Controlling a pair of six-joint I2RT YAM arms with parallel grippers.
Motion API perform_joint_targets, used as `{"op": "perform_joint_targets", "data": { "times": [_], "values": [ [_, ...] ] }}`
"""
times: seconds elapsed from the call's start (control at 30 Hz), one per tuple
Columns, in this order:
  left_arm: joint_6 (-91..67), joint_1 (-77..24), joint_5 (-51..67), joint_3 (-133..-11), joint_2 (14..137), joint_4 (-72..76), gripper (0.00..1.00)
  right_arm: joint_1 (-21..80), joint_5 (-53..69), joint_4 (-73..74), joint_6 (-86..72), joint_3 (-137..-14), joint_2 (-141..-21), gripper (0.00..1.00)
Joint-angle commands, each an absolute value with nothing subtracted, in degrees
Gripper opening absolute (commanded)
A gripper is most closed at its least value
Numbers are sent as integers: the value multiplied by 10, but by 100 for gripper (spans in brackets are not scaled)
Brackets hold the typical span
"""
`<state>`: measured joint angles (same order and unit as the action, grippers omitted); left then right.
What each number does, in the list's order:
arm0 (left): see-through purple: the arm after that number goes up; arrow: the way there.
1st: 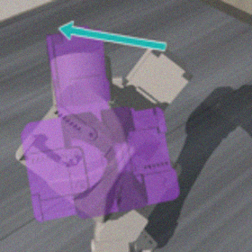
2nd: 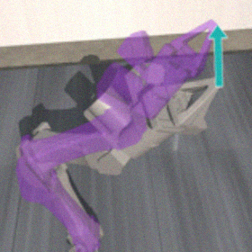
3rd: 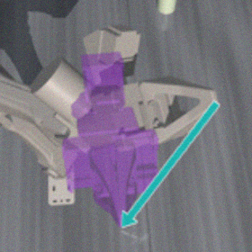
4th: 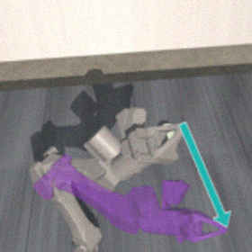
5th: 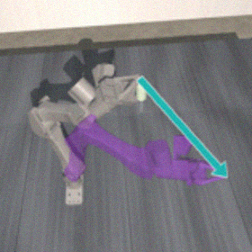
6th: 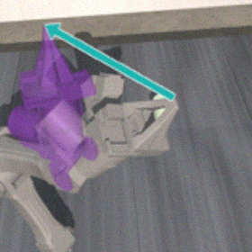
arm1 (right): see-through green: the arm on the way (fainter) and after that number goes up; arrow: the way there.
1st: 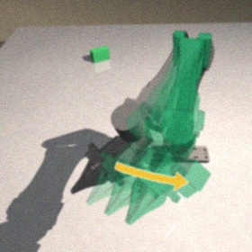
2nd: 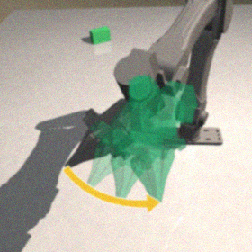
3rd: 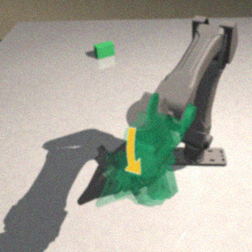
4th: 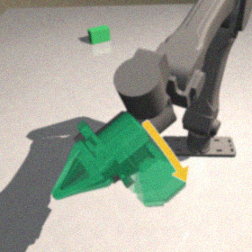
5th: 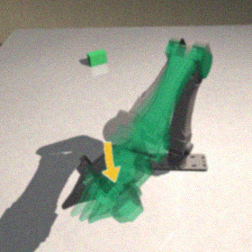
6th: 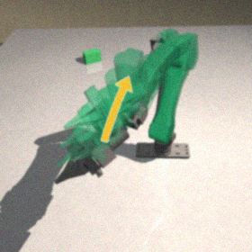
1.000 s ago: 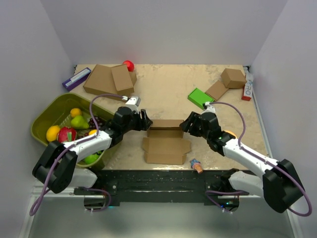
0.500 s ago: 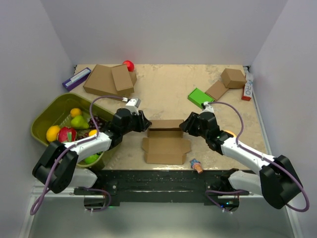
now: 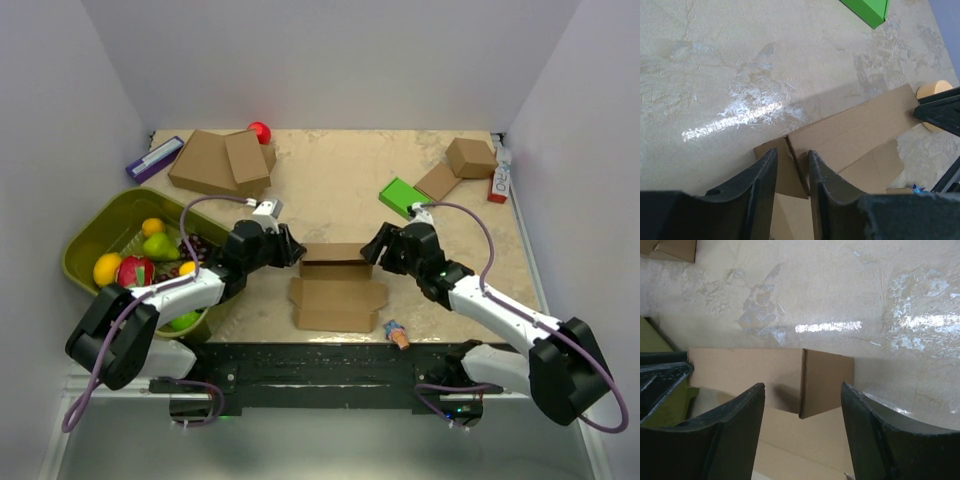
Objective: Fold the paper box
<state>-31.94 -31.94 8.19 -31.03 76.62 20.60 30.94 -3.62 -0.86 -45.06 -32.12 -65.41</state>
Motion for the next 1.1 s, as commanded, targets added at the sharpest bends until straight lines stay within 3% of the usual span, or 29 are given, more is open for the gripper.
{"op": "perform_joint_targets", "data": {
  "times": [0.0,0.1,0.2,0.37,0.57,0.83,1.07],
  "values": [
    [-300,-320,89,-332,770,166,45,308,-71,62,-425,-370,-594,75],
    [-282,-319,88,-358,763,154,66,308,-81,77,-416,-365,-563,80],
    [-259,-320,94,-386,763,139,74,308,-88,101,-409,-355,-534,82],
    [-217,-328,85,-427,753,106,77,308,-99,147,-395,-358,-505,82],
    [-141,-418,12,-478,751,42,77,307,-139,192,-373,-406,-487,83],
    [68,-513,-114,-533,799,-76,82,307,-170,220,-360,-442,-434,87],
    [138,-574,-141,-483,806,9,85,307,-159,227,-371,-426,-379,88]
  ]
}}
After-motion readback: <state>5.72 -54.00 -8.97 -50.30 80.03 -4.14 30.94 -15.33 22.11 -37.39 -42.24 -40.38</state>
